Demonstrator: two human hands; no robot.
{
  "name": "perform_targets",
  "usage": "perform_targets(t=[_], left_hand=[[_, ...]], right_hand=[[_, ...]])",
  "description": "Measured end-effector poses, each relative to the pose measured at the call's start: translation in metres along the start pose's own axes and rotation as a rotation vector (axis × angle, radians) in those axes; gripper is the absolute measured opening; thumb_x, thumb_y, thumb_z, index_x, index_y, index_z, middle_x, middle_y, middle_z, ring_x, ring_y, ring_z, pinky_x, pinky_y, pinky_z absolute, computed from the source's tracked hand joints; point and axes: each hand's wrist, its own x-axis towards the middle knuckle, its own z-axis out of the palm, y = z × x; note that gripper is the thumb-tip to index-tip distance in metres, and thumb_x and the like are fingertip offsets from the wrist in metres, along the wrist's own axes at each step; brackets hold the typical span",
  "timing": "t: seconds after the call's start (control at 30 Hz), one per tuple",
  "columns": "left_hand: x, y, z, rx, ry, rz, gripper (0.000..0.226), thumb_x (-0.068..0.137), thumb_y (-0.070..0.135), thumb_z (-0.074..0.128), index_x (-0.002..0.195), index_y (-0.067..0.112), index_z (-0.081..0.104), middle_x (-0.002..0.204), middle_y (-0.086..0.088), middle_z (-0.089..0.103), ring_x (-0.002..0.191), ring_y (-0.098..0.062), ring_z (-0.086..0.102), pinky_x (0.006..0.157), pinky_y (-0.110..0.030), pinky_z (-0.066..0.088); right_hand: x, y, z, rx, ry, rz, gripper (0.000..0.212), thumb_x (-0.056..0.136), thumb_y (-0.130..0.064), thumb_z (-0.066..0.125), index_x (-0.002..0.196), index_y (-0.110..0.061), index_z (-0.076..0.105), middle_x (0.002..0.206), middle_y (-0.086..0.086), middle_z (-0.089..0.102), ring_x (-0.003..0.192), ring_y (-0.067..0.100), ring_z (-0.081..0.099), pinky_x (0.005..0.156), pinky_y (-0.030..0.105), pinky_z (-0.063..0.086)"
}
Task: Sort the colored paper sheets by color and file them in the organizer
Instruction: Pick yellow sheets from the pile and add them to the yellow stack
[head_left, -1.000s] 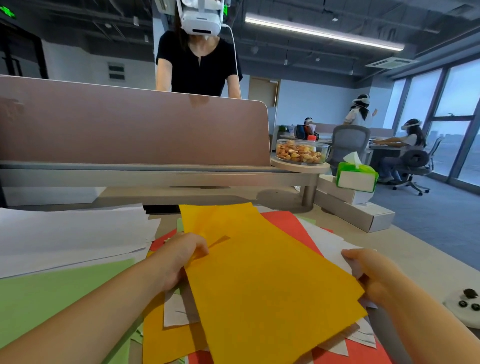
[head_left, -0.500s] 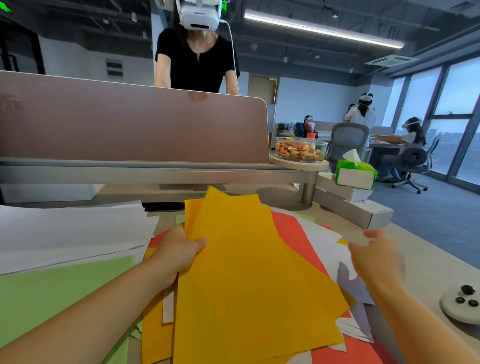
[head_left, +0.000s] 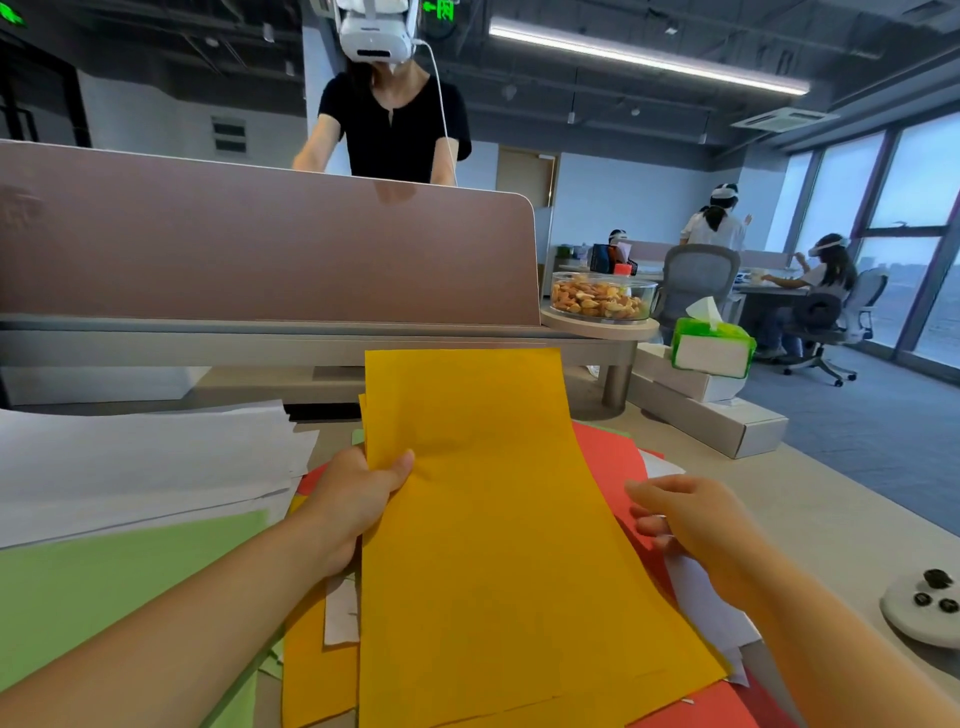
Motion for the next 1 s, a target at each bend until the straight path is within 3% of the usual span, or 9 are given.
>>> perform_targets(t=[0.13,0.23,0.33,0.43,0.57,0.63,0.7,0.8,1.0], left_hand=[[-0.004,0.001,0.002,0.034,0.007,0.072,0.015,0.092,0.038,0.056,0.098,0.025,0.060,0.100,-0.006,0.069,0.095,-0.029,0.064,0.086,-0.043,0.050],[-0.008,0.002,0.003,0.288,0.125,0.320,0.031,0.093,0.040,0.052,0.084,0.013,0.065,0.074,-0.011,0.064,0.069,-0.026,0.060,0.064,-0.030,0.041],[-0.012,0.003,0.004,0.450,0.204,0.539,0.038,0.095,0.035,0.048,0.064,0.015,0.053,0.051,-0.003,0.045,0.049,-0.014,0.040,0.050,-0.025,0.026],[-0.008,0.003,0.004,0.322,0.156,0.422,0.025,0.095,0.033,0.051,0.079,0.016,0.061,0.070,-0.006,0.061,0.063,-0.016,0.055,0.055,-0.026,0.039],[-0.003,0.002,0.004,-0.086,-0.009,0.127,0.021,0.091,0.020,0.062,0.112,0.017,0.060,0.103,-0.007,0.070,0.093,-0.027,0.066,0.076,-0.039,0.053],[-0.001,0.003,0.001,-0.204,-0.054,0.066,0.030,0.088,0.011,0.064,0.118,0.016,0.058,0.107,-0.011,0.070,0.096,-0.032,0.066,0.077,-0.044,0.053],[0.002,0.004,0.000,-0.280,-0.089,0.010,0.038,0.085,0.007,0.065,0.122,0.016,0.058,0.108,-0.014,0.070,0.099,-0.035,0.065,0.080,-0.049,0.053],[-0.003,0.007,0.003,-0.293,-0.159,-0.072,0.026,0.090,0.020,0.060,0.116,0.017,0.063,0.102,-0.012,0.073,0.093,-0.030,0.067,0.075,-0.042,0.054],[-0.009,0.002,0.011,-0.061,-0.189,-0.071,0.018,0.095,0.026,0.055,0.105,0.015,0.064,0.094,-0.009,0.075,0.091,-0.029,0.069,0.078,-0.038,0.054]], right_hand=[[0.003,0.003,0.007,0.044,-0.092,-0.048,0.020,0.085,-0.026,0.065,0.097,-0.010,0.063,0.091,0.015,0.071,0.076,0.022,0.069,0.058,0.025,0.055],[0.006,0.007,0.013,-0.015,-0.089,-0.092,0.020,0.084,-0.029,0.067,0.095,-0.013,0.066,0.088,0.010,0.073,0.083,0.022,0.070,0.074,0.033,0.059],[0.005,0.009,0.017,-0.057,-0.065,-0.117,0.016,0.085,-0.030,0.066,0.092,-0.016,0.066,0.087,0.006,0.073,0.081,0.018,0.069,0.075,0.032,0.057],[0.002,0.008,0.018,-0.044,-0.073,-0.121,0.021,0.087,-0.031,0.063,0.097,-0.013,0.067,0.082,0.002,0.070,0.076,0.015,0.066,0.068,0.027,0.053],[-0.004,0.001,0.017,-0.070,-0.116,-0.179,0.009,0.090,-0.035,0.055,0.084,-0.031,0.060,0.084,-0.009,0.063,0.078,0.006,0.058,0.067,0.018,0.044],[-0.008,-0.003,0.017,0.004,-0.193,-0.124,0.011,0.091,-0.024,0.056,0.088,-0.019,0.066,0.086,-0.002,0.069,0.075,0.008,0.063,0.061,0.014,0.049],[-0.010,-0.006,0.016,0.168,-0.262,-0.034,0.015,0.091,-0.005,0.055,0.100,0.001,0.066,0.091,0.015,0.072,0.079,0.022,0.069,0.064,0.024,0.056],[-0.006,-0.006,0.014,0.286,-0.199,0.030,0.019,0.091,0.003,0.050,0.107,0.002,0.061,0.099,0.022,0.070,0.088,0.036,0.068,0.070,0.040,0.056],[-0.008,-0.006,0.014,0.161,-0.047,-0.047,0.018,0.094,-0.013,0.052,0.103,-0.003,0.064,0.091,0.019,0.070,0.080,0.032,0.067,0.069,0.037,0.054]])
